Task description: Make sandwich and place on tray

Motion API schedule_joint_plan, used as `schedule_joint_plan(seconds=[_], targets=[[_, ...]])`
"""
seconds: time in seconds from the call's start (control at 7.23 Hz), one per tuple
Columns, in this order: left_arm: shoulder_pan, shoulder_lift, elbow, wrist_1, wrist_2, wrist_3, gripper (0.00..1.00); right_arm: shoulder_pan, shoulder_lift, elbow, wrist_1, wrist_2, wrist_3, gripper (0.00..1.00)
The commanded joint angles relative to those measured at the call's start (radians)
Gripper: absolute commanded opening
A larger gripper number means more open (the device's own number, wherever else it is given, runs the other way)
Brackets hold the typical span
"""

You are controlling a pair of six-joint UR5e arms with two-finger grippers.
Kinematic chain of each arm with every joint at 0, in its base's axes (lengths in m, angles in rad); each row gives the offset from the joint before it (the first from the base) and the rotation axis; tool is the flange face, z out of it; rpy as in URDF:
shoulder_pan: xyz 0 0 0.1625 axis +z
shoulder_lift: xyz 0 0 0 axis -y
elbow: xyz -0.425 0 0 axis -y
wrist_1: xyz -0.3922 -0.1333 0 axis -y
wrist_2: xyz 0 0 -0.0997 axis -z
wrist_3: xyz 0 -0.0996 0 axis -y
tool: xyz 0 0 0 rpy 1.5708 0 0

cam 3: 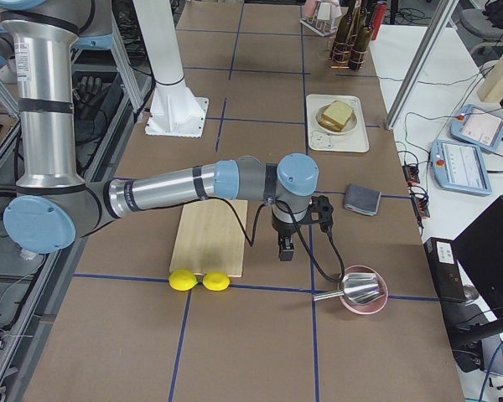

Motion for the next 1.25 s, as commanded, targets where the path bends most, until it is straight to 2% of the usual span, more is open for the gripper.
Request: schedule_joint_plan(seconds=[0.0, 0.55, 0.83, 0.97, 1.11], targets=[[-0.007, 0.033, 0.018, 0.001, -0.006, 0.0, 1.0, 0.005, 0.006, 0.0, 0.003, 0.001, 0.001, 1.0], [-0.007, 0.035, 0.001, 0.004, -0.008, -0.055, 1.0, 0.019, 0.001, -0.084, 0.001, 0.003, 0.004, 1.0], [-0.007, 0.035, 0.001, 0.002, -0.008, -0.055, 1.0, 0.028, -0.005, -0.095, 0.009, 0.003, 0.004, 1.0], [-0.007, 0.035, 0.001, 0.002, -0.008, -0.055, 1.0, 0.037, -0.026, -0.111, 0.032, 0.004, 0.001, 1.0], [-0.007, 0.035, 0.0, 0.002, -0.008, -0.055, 1.0, 0.053, -0.073, -0.116, 0.121, 0.001, 0.004, 1.0]])
